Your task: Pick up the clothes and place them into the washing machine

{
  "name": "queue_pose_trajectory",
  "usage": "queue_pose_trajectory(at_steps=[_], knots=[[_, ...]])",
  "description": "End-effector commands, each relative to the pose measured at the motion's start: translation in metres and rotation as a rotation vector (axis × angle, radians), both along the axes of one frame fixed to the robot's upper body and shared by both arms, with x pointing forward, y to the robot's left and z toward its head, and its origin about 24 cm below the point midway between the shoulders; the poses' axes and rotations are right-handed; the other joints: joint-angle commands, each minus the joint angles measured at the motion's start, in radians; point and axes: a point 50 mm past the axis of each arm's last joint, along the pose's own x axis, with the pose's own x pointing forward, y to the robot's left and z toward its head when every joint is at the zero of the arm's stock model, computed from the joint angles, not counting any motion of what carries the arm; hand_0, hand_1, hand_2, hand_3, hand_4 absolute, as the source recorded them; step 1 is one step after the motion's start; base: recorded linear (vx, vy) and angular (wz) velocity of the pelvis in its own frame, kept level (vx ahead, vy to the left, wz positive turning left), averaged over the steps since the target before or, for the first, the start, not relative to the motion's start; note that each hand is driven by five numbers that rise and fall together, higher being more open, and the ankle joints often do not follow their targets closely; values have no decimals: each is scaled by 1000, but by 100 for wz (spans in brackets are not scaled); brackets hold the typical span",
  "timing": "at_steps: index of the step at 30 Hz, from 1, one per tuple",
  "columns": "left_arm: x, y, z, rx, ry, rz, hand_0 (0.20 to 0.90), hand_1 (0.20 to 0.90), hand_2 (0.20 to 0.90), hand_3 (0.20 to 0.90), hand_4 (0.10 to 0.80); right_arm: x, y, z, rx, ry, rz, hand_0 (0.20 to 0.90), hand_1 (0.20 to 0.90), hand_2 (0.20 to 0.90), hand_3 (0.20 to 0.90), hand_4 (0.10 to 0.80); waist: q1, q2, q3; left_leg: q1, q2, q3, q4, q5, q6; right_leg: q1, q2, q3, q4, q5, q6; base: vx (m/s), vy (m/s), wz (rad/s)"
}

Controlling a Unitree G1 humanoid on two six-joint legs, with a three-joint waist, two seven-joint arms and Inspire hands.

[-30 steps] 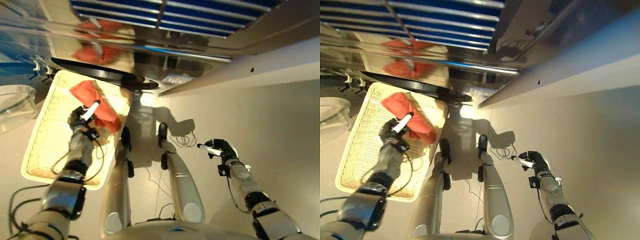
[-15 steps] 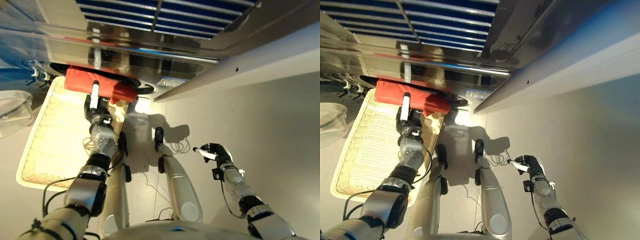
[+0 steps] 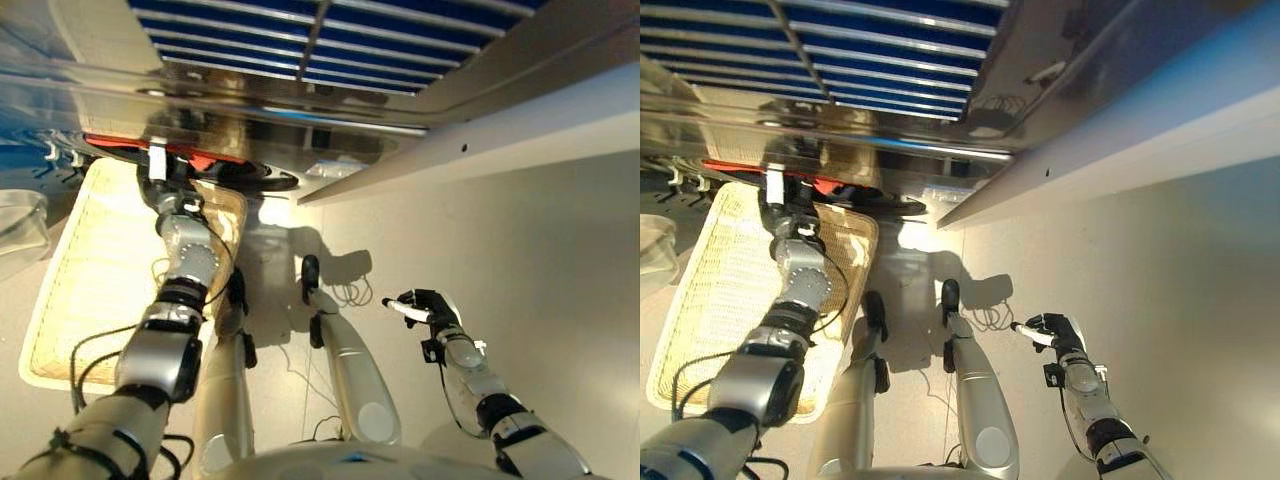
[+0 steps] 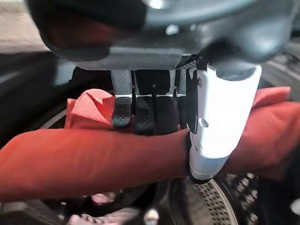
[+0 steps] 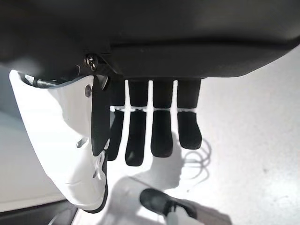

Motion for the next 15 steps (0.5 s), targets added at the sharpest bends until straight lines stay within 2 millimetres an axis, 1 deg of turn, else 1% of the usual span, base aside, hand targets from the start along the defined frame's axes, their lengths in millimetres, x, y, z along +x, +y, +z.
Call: queue_pose_trajectory(at_steps=[1, 2, 3, 6, 7, 10, 11, 12, 15], knots=[[7, 25, 60, 84, -170, 89, 200, 200, 200, 200, 300, -20, -32, 2, -82, 18, -42, 900, 900, 900, 900, 800, -6, -9, -54, -73, 6, -46, 92, -93, -66, 13, 21, -17, -49, 40, 13, 0, 0, 0], [7, 29, 65, 90, -172, 102, 200, 200, 200, 200, 300, -20, -33, 2, -80, 18, -43, 900, 900, 900, 900, 800, -10, -10, -56, -76, 8, -45, 94, -94, -66, 10, 22, -16, -49, 42, 14, 5, 1, -6], [8, 34, 76, 107, -185, 119, 200, 200, 200, 200, 300, -19, -33, 4, -81, 14, -37, 900, 900, 900, 900, 800, -17, -15, -59, -79, 12, -43, 93, -93, -67, 7, 24, -15, -50, 45, 16, 2, -2, -12], [8, 40, 82, 126, -184, 133, 200, 200, 200, 200, 300, -19, -34, 4, -79, 11, -40, 900, 900, 900, 900, 800, -21, -21, -60, -85, 15, -42, 97, -93, -68, 2, 25, -14, -52, 48, 17, 10, -9, -10], [7, 48, 87, 149, -171, 151, 200, 200, 200, 200, 300, -21, -36, 3, -78, 18, -39, 900, 900, 900, 900, 800, -27, -25, -62, -90, 18, -42, 100, -94, -68, -1, 27, -12, -55, 51, 17, 0, 0, 0], [7, 50, 92, 158, -172, 158, 200, 200, 200, 200, 300, -21, -36, 3, -76, 20, -41, 900, 900, 900, 900, 800, -31, -29, -66, -94, 20, -40, 103, -95, -69, -3, 28, -10, -58, 54, 16, 6, -3, -1], [7, 52, 92, 172, -162, 160, 406, 406, 406, 406, 447, -21, -36, 3, -75, 19, -41, 900, 900, 900, 900, 800, -32, -29, -69, -95, 21, -40, 102, -94, -69, -4, 28, -10, -62, 57, 17, 0, 0, 0], [6, 55, 93, 172, -154, 164, 900, 900, 900, 900, 800, -22, -37, 3, -75, 24, -40, 900, 900, 900, 900, 800, -34, -27, -73, -94, 22, -39, 98, -94, -70, -4, 29, -9, -67, 58, 17, 0, 0, 0], [8, 54, 92, 172, -150, 149, 900, 900, 900, 900, 800, -22, -37, 3, -75, 24, -38, 900, 900, 900, 900, 800, -37, -25, -76, -94, 22, -37, 93, -92, -71, -4, 30, -7, -73, 61, 17, 4, 1, -1]])
